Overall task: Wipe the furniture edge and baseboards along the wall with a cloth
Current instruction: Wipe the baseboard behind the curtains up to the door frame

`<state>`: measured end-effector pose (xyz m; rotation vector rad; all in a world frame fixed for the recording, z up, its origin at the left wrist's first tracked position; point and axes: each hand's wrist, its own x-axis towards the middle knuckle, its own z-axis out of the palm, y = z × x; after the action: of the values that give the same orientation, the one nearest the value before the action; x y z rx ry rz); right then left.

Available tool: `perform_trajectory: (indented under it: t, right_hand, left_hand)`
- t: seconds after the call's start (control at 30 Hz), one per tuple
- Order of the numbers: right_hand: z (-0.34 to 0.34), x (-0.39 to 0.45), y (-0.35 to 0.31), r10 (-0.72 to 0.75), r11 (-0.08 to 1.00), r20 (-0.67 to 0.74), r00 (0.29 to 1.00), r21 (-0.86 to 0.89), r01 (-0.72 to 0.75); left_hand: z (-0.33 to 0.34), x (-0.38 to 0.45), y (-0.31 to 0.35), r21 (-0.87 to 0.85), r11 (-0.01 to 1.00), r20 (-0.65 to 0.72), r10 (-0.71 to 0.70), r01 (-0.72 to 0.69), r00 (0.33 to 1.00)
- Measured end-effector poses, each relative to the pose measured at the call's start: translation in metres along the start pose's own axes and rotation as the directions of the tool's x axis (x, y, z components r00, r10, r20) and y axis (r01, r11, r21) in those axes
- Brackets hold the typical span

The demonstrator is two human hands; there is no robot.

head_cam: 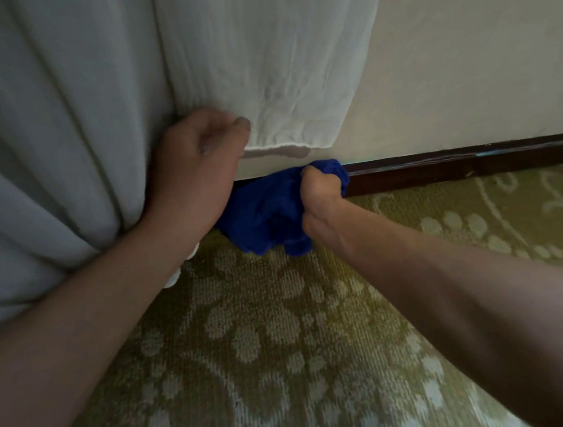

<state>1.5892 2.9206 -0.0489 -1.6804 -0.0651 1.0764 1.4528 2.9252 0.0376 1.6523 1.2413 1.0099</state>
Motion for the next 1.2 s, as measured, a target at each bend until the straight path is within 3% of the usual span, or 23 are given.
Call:
perform_trajectory:
  t: [0.17,0.27,0.37,0.47,0.63,0.83,0.97,1.03,1.1,1.2]
  right_hand:
    - [-0.047,0.002,-0.022,0.005,1.0,0.124,0.992,-0.002,-0.005]
    - [-0.066,0.018,-0.03,-0.027,1.0,0.024,0.999,0.013,0.027]
    - [-0.041,0.025,-0.014,-0.023,0.999,-0.039,0.999,-0.038,0.022]
    - [-0.01,0.013,-0.002,-0.005,0.994,0.064,0.998,-0.107,0.012]
    - [-0.032,0.01,-0.001,-0.004,1.0,0.173,0.985,-0.012,0.006]
    - [-0.028,0.01,0.012,-0.065,0.995,-0.058,0.996,0.068,0.069]
    - [0.035,-0.02,0.031,0.116,0.993,0.168,0.979,0.01,-0.12]
    - [0.049,-0.029,0.039,0.163,0.984,0.207,0.965,0.03,-0.173]
    - [0.038,-0.024,0.038,0.133,0.984,0.171,0.976,0.093,-0.151]
    - [-0.006,-0.002,0.021,0.058,0.998,-0.021,0.998,0.038,-0.057]
  left_hand:
    - [0.014,0.006,0.012,-0.009,0.999,-0.05,-0.034,0.033,0.998]
    - [0.019,0.012,0.019,-0.015,0.999,-0.071,-0.04,0.039,0.997]
    - [0.02,0.014,0.014,-0.004,0.999,-0.063,-0.043,0.043,0.997]
    - [0.024,0.013,0.01,0.029,0.998,-0.063,-0.057,0.059,0.996]
    - [0.028,0.015,0.021,-0.002,0.99,-0.085,-0.143,0.143,0.986]
    - [0.025,0.013,0.027,0.02,0.98,-0.046,-0.199,0.2,0.979]
    - [0.026,0.014,0.029,0.047,0.969,-0.007,-0.244,0.244,0.97]
    - [0.025,0.015,0.029,0.036,0.967,-0.013,-0.253,0.253,0.967]
    - [0.025,0.017,0.03,0.036,0.964,-0.007,-0.262,0.262,0.965]
    - [0.026,0.016,0.033,0.025,0.958,0.022,-0.287,0.287,0.958]
